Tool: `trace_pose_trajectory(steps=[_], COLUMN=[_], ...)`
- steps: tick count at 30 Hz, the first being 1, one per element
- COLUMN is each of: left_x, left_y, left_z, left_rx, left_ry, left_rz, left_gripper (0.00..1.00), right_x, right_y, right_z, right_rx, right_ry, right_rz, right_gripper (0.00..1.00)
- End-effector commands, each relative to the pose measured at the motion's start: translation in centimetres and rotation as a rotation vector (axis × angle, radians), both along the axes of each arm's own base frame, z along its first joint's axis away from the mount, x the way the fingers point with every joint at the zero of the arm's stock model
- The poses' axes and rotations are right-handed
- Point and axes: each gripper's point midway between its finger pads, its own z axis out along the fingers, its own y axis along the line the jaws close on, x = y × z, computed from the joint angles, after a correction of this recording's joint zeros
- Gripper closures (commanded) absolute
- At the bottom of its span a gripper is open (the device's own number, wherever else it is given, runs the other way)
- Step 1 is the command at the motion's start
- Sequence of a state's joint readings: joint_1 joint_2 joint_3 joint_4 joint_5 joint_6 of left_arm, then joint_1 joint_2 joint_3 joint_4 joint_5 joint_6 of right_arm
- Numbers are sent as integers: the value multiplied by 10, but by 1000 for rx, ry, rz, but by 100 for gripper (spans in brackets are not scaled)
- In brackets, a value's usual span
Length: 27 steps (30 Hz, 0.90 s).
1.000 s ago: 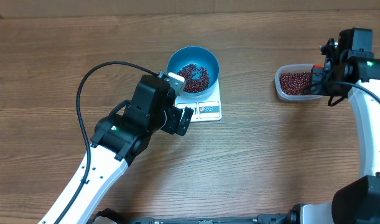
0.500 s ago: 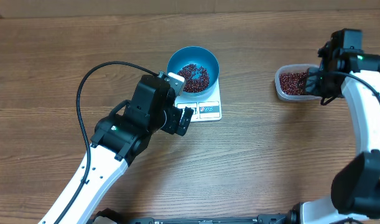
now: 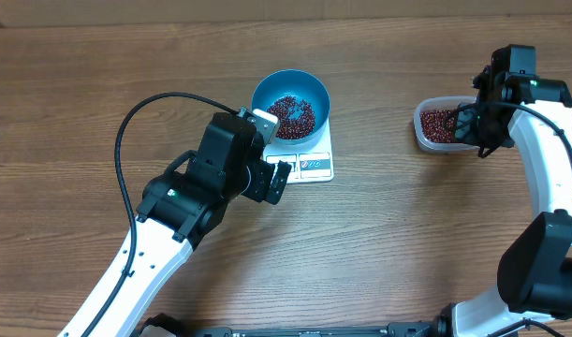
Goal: Scoop item into bowl and weigh 150g on scale
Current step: 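Scoop more beans from the tub with the right gripper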
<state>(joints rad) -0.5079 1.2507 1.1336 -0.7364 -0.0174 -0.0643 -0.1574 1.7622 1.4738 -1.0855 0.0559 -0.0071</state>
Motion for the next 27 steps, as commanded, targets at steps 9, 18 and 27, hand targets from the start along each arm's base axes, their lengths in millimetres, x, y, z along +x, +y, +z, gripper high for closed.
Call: trace_pose_trajectory(steps=[9, 18, 27], left_x=[-1, -1, -1], left_y=[-1, -1, -1], left_z=[-4, -4, -4], left_rx=[-1, -1, -1], left_ry=[14, 14, 14], left_rz=[-9, -9, -9], left_gripper=[0, 0, 0], right_x=[10, 13, 15], right_y=[-2, 16, 31], right_z=[-9, -10, -8], right_rx=[-1, 103, 186], right_ry=[2, -12, -29], right_rz=[43, 71, 111], right_gripper=[96, 96, 96])
